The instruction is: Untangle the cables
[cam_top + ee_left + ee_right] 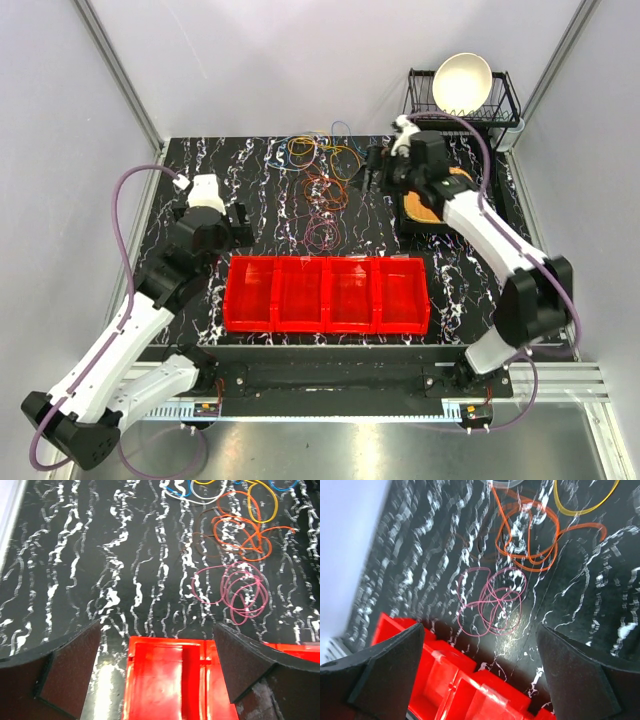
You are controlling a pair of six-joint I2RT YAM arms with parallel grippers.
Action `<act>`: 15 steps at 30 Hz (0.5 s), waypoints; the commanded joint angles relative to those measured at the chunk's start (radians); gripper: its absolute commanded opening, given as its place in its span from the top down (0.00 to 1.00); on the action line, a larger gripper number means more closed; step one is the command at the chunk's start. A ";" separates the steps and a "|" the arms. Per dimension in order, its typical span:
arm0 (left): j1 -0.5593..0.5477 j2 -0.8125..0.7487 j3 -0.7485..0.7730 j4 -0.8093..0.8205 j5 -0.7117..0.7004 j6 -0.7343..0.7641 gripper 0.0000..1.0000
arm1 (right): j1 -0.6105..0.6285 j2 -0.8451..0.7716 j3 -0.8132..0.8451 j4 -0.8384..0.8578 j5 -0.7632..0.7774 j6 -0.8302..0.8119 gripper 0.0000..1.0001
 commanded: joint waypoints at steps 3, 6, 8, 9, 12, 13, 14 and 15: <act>0.001 -0.050 0.004 0.000 -0.142 0.015 0.03 | 0.140 0.207 0.241 -0.109 0.097 -0.118 0.08; 0.001 -0.046 0.021 -0.038 -0.181 -0.026 0.04 | 0.199 0.333 0.362 -0.158 0.128 -0.176 0.12; 0.001 -0.046 0.050 -0.098 -0.171 -0.060 0.04 | 0.219 0.422 0.443 -0.184 0.136 -0.215 0.12; -0.001 -0.053 0.057 -0.112 -0.162 -0.086 0.04 | 0.226 0.451 0.471 -0.192 0.134 -0.226 0.12; -0.001 -0.089 0.054 -0.126 -0.125 -0.101 0.03 | 0.231 0.558 0.583 -0.232 0.149 -0.267 0.13; -0.001 -0.099 0.043 -0.123 -0.128 -0.100 0.03 | 0.233 0.604 0.610 -0.243 0.154 -0.273 0.12; -0.001 -0.109 0.008 -0.103 -0.148 -0.095 0.03 | 0.234 0.626 0.659 -0.255 0.151 -0.279 0.13; 0.001 -0.112 0.003 -0.098 -0.153 -0.081 0.03 | 0.234 0.646 0.685 -0.266 0.154 -0.293 0.13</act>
